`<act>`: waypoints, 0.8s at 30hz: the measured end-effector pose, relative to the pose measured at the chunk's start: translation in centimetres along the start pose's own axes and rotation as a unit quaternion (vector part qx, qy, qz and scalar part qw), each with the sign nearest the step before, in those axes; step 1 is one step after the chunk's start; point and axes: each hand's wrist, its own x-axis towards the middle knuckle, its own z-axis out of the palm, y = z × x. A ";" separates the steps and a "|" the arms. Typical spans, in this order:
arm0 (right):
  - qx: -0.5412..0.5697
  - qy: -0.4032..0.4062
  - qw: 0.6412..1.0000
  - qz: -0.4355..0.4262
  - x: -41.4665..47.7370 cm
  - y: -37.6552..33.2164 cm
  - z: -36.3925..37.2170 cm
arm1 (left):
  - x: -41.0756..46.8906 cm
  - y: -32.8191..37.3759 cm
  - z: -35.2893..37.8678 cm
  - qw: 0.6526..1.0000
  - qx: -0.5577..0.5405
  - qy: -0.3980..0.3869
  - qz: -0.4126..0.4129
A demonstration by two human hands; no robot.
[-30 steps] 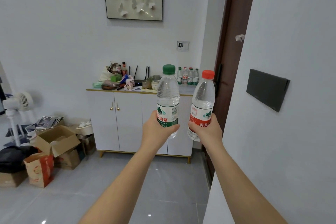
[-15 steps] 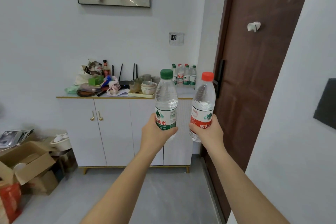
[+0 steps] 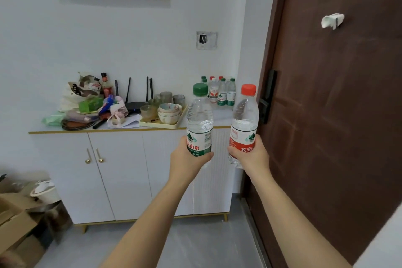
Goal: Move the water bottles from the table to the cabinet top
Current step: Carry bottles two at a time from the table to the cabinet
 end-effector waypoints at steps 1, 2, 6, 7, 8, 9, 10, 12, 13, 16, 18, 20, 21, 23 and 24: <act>-0.002 -0.002 1.000 -0.001 1.3 0.4 0.5 | 1.2 -0.4 0.5 1.000 0.000 0.000 -0.001; -0.003 -0.003 1.000 -0.001 2.6 0.9 1.0 | 2.3 -0.9 1.1 1.000 -0.001 0.001 -0.002; -0.001 -0.006 1.000 -0.001 8.6 3.1 3.1 | 7.9 -2.6 3.7 1.000 -0.001 0.005 0.000; -0.002 -0.008 1.000 -0.001 10.4 3.7 3.7 | 9.4 -3.0 4.5 1.000 0.000 0.005 0.004; -0.004 -0.009 1.000 0.000 12.3 4.5 4.3 | 11.0 -3.4 5.4 1.000 0.001 0.006 0.006; -0.006 -0.008 1.000 0.002 14.2 5.1 4.9 | 12.6 -3.7 6.2 1.000 -0.001 0.008 0.007; -0.008 -0.008 1.000 0.004 16.2 5.7 5.4 | 14.2 -3.9 7.0 1.000 -0.001 0.009 0.006; -0.015 -0.009 1.000 0.009 20.1 6.5 6.4 | 17.5 -4.2 8.5 1.000 0.002 0.010 0.001; -0.021 -0.011 1.000 0.012 22.0 6.9 6.8 | 19.1 -4.4 9.3 1.000 0.005 0.010 -0.003; -0.025 -0.022 0.999 0.017 27.2 7.7 7.8 | 23.7 -5.2 11.7 1.000 -0.002 0.018 -0.003; -0.022 -0.028 0.999 0.023 30.1 8.3 8.5 | 26.3 -6.0 13.3 1.000 -0.007 0.019 -0.006; -0.021 -0.031 0.999 0.031 32.5 9.3 9.2 | 28.6 -6.8 14.7 1.000 -0.001 0.013 -0.014; -0.022 -0.029 0.999 0.035 33.6 9.9 9.5 | 29.7 -7.1 15.4 1.000 0.006 0.010 -0.019; -0.023 -0.026 0.999 0.042 35.7 10.8 10.1 | 31.9 -7.8 16.9 1.000 0.019 0.009 -0.024; -0.022 -0.024 0.998 0.045 36.8 11.3 10.3 | 33.1 -8.1 17.7 0.999 0.021 0.009 -0.026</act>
